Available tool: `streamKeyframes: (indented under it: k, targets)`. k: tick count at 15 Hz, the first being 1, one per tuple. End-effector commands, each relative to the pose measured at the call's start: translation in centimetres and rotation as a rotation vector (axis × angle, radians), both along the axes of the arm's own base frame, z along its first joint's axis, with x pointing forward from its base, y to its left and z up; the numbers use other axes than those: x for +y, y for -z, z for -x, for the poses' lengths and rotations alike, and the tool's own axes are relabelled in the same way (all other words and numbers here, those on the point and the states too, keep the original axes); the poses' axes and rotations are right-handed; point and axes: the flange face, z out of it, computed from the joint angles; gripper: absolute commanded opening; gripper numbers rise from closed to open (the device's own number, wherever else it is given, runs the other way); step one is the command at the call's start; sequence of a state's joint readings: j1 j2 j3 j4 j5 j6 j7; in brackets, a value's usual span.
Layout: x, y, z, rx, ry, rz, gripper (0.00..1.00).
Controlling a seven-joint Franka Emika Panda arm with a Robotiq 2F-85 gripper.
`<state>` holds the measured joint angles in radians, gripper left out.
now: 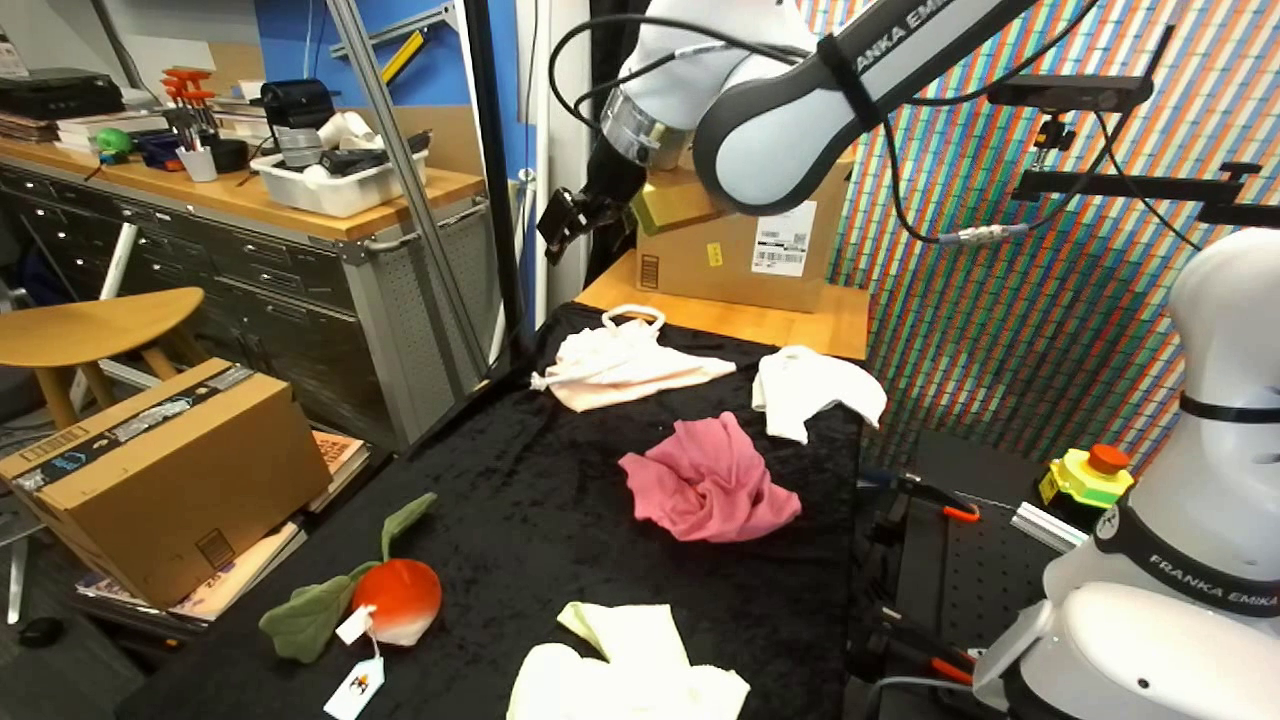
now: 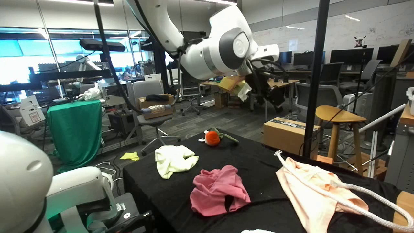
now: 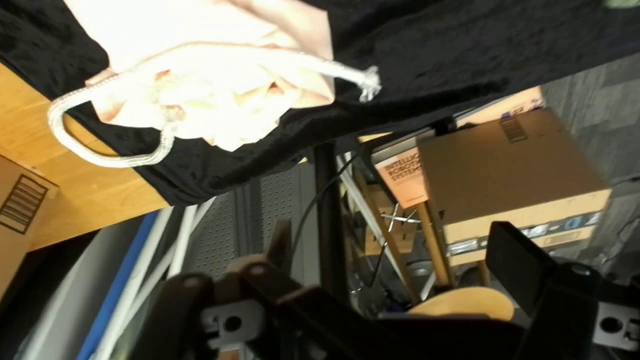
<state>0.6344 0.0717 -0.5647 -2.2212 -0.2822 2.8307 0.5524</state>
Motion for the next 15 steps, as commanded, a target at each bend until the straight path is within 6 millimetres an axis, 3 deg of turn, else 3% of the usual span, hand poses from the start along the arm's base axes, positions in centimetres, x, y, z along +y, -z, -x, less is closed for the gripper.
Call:
streamKeyframes:
  k: [1,7,15]
  targets:
    - [4.0,-4.2,3.5,0.095,-0.180,-0.005,1.00]
    - [11.2,-5.8,4.8,0.347,-0.467,-0.018,1.00]
    - [15.7,-2.4,1.8,0.487,-0.676,0.027,1.00]
